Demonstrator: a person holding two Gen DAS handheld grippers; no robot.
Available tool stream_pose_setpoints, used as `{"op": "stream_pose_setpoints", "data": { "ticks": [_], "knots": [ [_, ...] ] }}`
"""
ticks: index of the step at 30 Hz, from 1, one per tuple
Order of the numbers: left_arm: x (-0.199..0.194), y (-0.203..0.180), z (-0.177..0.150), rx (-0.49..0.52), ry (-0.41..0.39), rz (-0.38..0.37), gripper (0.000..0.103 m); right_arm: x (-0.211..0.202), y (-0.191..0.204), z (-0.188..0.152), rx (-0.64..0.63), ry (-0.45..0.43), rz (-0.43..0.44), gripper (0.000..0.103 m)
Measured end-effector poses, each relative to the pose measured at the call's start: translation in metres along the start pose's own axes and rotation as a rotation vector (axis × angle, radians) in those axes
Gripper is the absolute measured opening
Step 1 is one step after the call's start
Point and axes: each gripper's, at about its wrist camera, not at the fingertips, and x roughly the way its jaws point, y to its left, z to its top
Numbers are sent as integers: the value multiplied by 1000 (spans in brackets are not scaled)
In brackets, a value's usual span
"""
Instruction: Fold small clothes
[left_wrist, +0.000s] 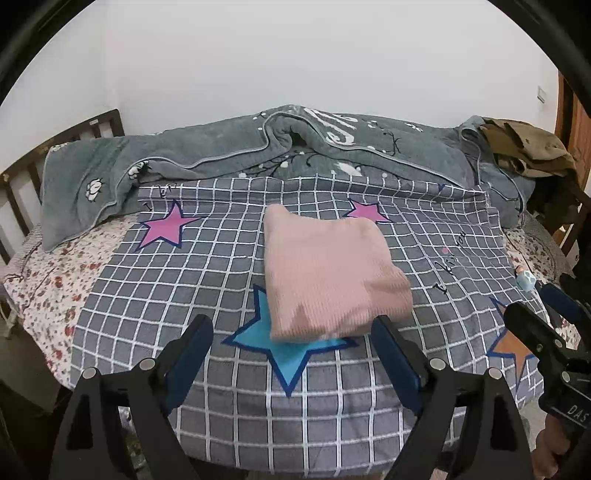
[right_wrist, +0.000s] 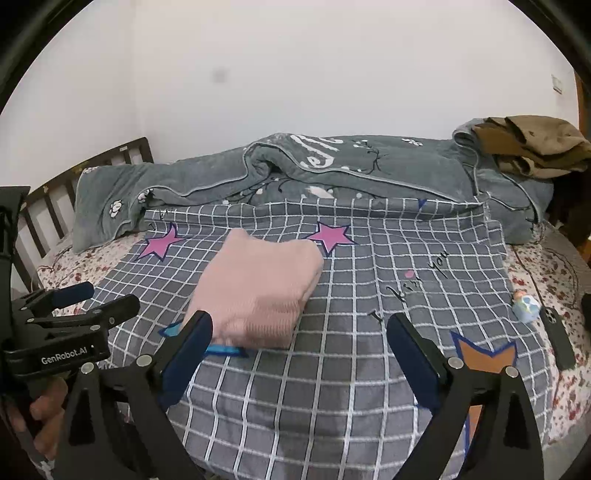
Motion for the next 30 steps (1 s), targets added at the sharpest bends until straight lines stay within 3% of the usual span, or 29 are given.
{"op": "stream_pose_setpoints", "data": {
  "ticks": [9, 30],
  "knots": [
    [-29, -7, -7, 14, -36, 1, 89, -26, -1, -7, 2, -8, -22, 94],
    [-38, -3, -10, 10, -46, 8, 89, -35, -4, -9, 11, -12, -16, 94]
  ]
}}
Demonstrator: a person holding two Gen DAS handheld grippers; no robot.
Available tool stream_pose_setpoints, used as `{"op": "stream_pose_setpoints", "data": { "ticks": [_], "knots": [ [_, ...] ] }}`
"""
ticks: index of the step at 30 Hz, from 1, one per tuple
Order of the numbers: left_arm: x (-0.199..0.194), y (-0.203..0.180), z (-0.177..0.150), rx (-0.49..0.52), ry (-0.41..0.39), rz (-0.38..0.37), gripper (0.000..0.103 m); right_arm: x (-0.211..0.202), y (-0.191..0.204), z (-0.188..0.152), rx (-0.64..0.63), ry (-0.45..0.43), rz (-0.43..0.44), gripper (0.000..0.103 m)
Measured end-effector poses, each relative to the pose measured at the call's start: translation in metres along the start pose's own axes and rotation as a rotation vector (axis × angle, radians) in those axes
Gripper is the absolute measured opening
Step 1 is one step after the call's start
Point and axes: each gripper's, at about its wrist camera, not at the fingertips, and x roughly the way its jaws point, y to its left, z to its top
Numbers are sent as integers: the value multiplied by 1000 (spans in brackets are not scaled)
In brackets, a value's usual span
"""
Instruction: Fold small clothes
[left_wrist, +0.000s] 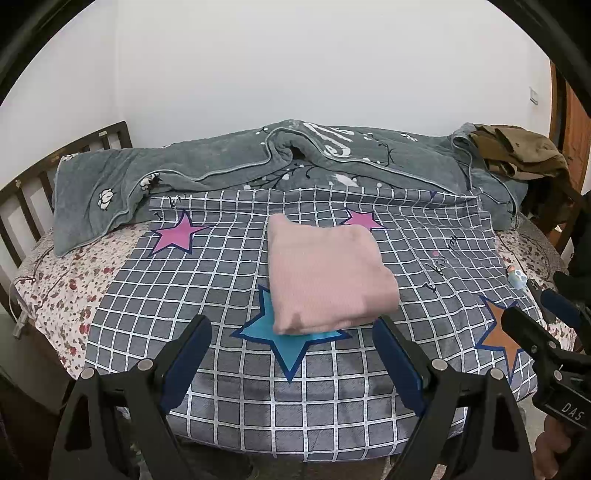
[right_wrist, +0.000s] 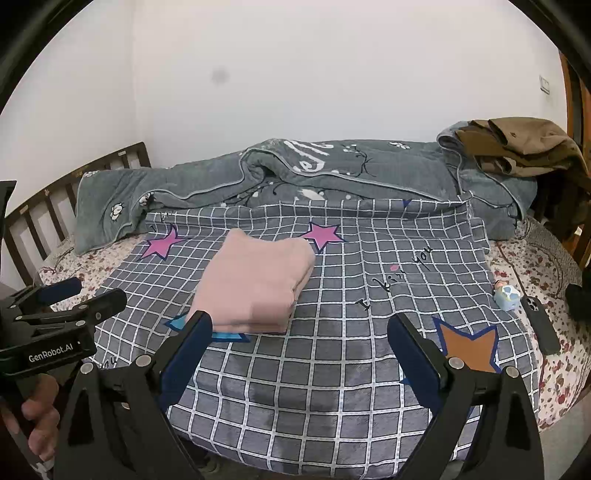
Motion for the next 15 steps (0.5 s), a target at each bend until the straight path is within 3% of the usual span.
{"op": "stream_pose_setpoints", "data": {
  "ticks": [15],
  "knots": [
    [-6, 4, 2, -7, -9, 1, 89, -4, 2, 1, 6, -3, 1, 94]
  ]
}}
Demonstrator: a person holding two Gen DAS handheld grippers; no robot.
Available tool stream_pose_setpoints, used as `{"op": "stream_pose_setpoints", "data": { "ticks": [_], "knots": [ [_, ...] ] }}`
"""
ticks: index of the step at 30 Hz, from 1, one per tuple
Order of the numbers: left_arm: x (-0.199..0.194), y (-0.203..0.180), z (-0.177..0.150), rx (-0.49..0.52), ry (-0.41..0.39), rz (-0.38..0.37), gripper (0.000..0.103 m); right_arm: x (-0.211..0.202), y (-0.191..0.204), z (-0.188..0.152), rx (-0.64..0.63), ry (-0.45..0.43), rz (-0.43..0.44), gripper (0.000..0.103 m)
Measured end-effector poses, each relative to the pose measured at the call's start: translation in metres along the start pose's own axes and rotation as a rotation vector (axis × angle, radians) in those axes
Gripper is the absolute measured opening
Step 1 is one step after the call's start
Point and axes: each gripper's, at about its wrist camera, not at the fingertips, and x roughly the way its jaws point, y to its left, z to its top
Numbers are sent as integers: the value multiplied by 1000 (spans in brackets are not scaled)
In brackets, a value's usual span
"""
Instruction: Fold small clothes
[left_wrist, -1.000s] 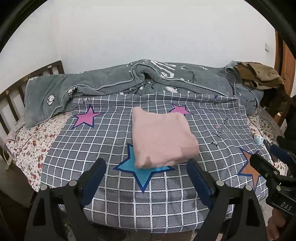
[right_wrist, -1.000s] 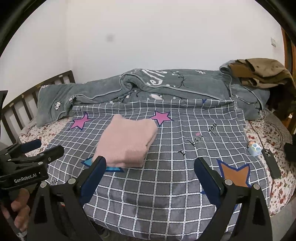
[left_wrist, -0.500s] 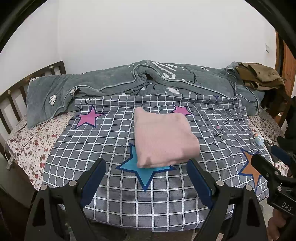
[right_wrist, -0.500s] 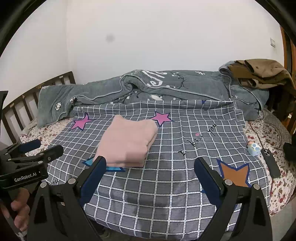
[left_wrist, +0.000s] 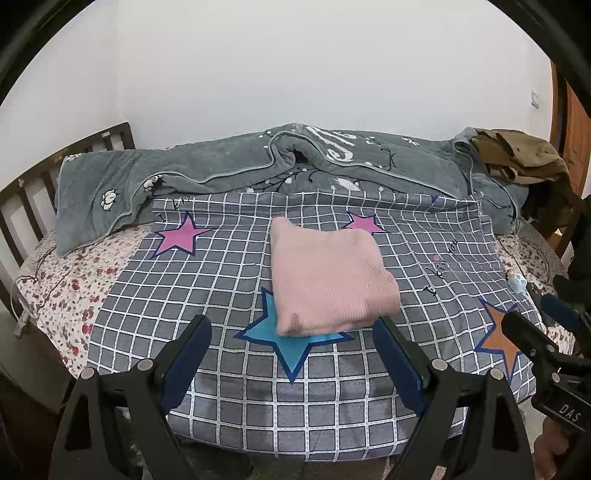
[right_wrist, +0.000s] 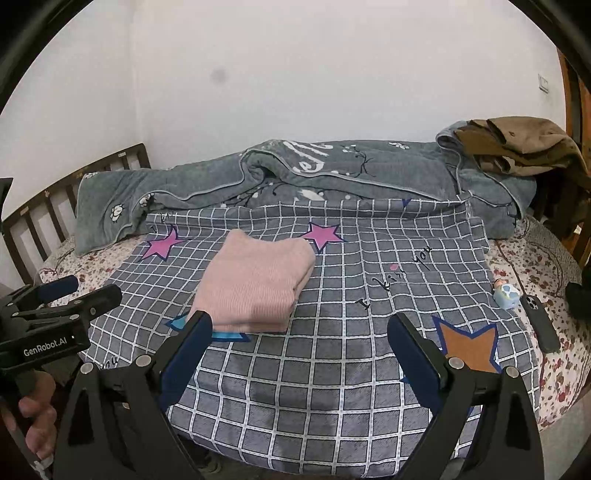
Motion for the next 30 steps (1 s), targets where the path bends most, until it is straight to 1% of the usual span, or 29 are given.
{"op": "stream_pose_setpoints", "data": {
  "ticks": [30],
  "knots": [
    [-4, -1, 3, -9, -6, -2, 89, -6, 1, 0, 5, -5, 1, 94]
  ]
}}
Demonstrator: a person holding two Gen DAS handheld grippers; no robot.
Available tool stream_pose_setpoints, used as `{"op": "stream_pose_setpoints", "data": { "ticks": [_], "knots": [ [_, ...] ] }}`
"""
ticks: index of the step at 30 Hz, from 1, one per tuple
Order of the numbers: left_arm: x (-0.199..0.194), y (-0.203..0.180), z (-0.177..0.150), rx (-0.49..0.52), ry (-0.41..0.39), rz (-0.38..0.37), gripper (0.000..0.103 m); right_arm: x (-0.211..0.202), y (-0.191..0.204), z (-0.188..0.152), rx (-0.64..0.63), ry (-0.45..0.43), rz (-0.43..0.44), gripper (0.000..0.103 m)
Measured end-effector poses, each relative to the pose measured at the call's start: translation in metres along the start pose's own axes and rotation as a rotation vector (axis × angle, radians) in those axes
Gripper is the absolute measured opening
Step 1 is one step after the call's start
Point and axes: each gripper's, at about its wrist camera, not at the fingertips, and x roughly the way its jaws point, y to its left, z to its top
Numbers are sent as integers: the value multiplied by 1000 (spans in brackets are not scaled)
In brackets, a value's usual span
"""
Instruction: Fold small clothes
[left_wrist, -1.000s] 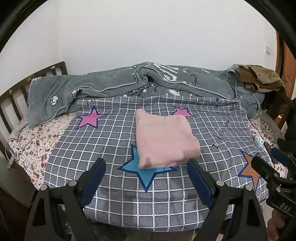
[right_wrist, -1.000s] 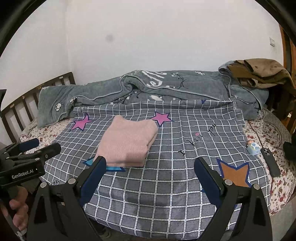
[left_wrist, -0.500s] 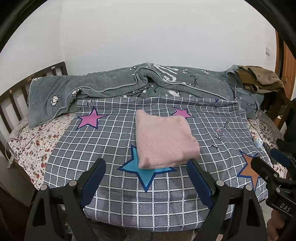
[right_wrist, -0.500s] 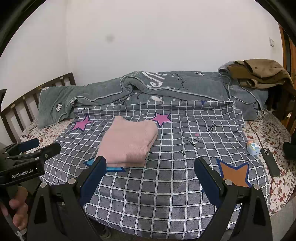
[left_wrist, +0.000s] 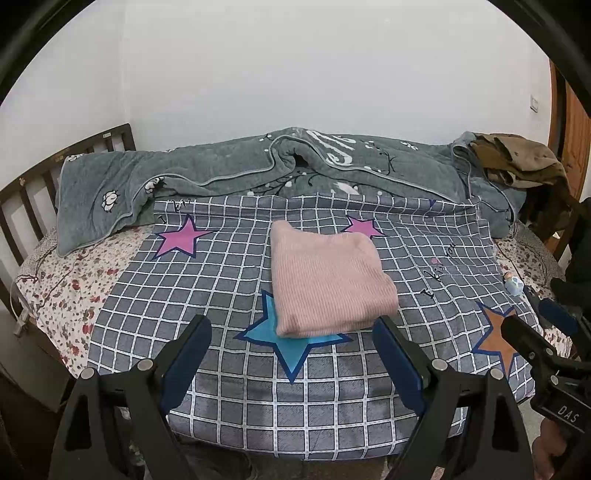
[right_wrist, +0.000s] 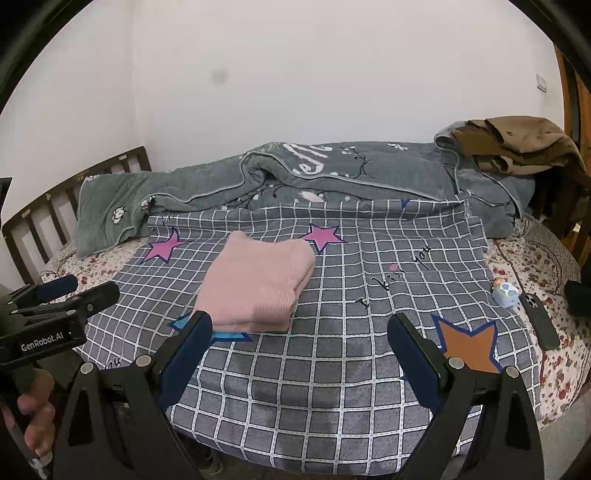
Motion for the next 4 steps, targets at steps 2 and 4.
{"op": "stream_pose_setpoints", "data": {
  "ticks": [2, 4],
  "knots": [
    [-1, -1, 0, 0, -1, 1, 89, -1, 1, -1, -2, -3, -1, 94],
    [0, -1, 1, 0, 3, -7, 89, -1, 2, -1, -2, -3, -2, 94]
  ]
}}
